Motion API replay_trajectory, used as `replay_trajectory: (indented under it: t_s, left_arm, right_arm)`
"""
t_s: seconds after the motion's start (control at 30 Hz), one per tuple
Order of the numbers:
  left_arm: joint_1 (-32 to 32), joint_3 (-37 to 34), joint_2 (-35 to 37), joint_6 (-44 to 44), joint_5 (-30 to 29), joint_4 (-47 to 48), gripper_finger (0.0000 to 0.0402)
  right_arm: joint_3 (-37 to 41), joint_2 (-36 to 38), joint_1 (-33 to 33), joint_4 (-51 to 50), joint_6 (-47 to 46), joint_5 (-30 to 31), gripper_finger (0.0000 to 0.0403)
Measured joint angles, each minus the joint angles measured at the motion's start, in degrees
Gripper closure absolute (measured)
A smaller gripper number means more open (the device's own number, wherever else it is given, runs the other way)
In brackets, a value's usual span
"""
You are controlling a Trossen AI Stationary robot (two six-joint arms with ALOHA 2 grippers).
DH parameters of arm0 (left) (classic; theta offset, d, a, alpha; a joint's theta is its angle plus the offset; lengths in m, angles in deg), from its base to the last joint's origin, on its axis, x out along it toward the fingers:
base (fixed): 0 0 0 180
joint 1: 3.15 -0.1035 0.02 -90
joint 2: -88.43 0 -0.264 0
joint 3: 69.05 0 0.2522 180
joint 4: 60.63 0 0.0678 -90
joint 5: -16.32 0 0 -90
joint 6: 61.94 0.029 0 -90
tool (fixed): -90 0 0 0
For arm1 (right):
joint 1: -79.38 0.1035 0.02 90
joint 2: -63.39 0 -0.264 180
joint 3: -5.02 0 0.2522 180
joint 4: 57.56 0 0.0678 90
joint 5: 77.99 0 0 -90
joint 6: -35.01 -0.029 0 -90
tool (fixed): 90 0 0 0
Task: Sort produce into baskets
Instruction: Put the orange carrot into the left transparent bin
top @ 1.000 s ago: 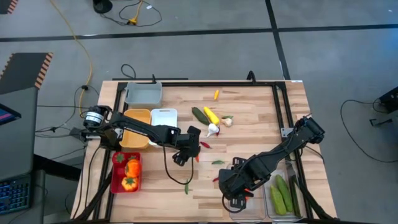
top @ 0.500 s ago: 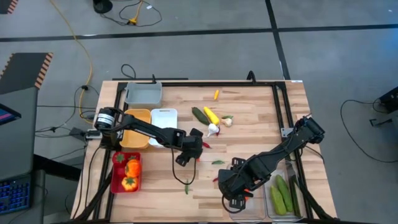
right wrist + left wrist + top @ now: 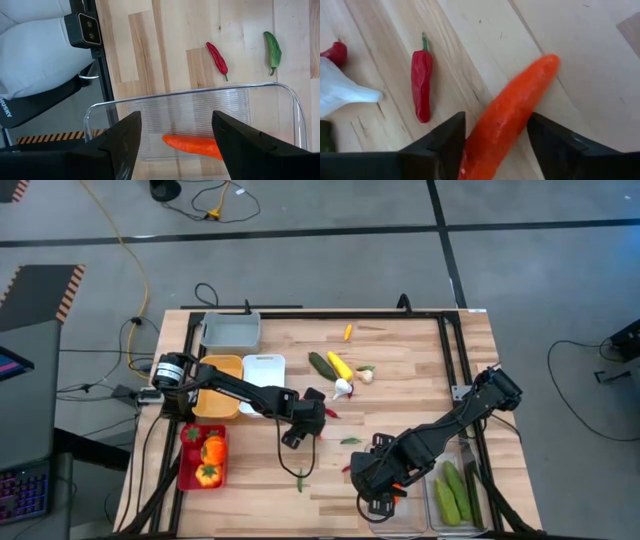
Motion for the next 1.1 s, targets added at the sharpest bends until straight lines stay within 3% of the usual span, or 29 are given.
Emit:
replay_trajectory:
  t_s: [0.3,0.53,0.8,1.1]
  left_arm:
    - [0.0,0.0,-0.1,-5.1,-0.7,-1.2,0.03]
    - [0.0,0.0,0.2,-6.6,-0.6,-1.2,0.033]
    - [0.5,5.5,1.0,-9.2,2.5,1.9,0.0325]
    - [3.5,19.2,1.1,-10.3,5.2,4.3,0.0326]
  right_arm:
    - [0.0,0.0,0.0,-0.3,0.0,0.0,0.0132]
    - [0.0,0.0,0.0,-5.2,0.1,0.7,0.0132]
    - [0.0,4.4,-0.7,-15.7,-0.1,10.8,0.0132]
    - [0.0,15.2,-1.7,-15.3,0.9,24.8,0.0132]
